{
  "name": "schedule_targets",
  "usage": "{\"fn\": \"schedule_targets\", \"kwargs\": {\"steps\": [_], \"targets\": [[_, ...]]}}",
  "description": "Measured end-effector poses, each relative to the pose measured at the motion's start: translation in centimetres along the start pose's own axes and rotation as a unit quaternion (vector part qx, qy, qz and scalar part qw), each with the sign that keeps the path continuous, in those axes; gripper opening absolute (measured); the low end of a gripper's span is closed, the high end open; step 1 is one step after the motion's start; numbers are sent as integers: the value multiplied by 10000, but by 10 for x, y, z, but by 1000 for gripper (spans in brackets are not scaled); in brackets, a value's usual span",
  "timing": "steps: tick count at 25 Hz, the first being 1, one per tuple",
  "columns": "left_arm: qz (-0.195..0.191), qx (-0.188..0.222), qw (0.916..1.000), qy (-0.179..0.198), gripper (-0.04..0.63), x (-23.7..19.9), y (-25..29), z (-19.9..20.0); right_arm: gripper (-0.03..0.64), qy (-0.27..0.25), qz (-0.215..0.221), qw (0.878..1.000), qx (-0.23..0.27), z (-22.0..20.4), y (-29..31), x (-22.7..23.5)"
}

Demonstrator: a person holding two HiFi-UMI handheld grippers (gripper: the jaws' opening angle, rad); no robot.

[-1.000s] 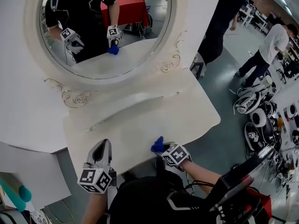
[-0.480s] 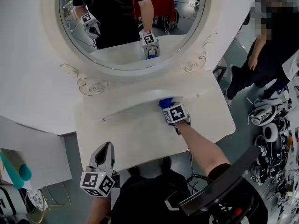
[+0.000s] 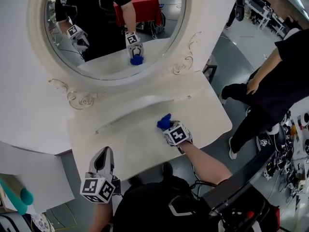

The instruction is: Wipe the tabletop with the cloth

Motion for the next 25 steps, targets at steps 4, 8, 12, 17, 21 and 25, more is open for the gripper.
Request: {"fn": "schedule_targets", "kwargs": {"steps": [4, 8, 12, 17, 21, 25], "targets": [[-271, 37, 9996, 64, 8, 7, 14, 5, 129, -29, 15, 10000, 21, -37, -28, -19], [-568, 5, 9983, 105, 8, 17, 30, 7, 129, 30, 45, 10000, -48, -70, -52, -34], [-756, 1, 9971, 85, 8, 24, 43, 8, 129, 45, 130, 9997, -218, -94, -70, -47], [-871, -18, 9961, 137, 8, 31, 50, 9, 129, 438, 350, 9978, -357, -113, -82, -57], [-832, -83, 9964, 159, 8, 30, 49, 7, 129, 676, 241, 9973, -136, -82, -79, -28], [-593, -149, 9980, 145, 8, 26, 43, 4, 130, 553, -136, 9979, 303, -13, -43, 31]]}}
Point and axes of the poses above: the fingertips, and each gripper's own axes: y forward along the fingers, x to its right, z out of its top, the point moved 3 cm from there along -y, backward along the fingers
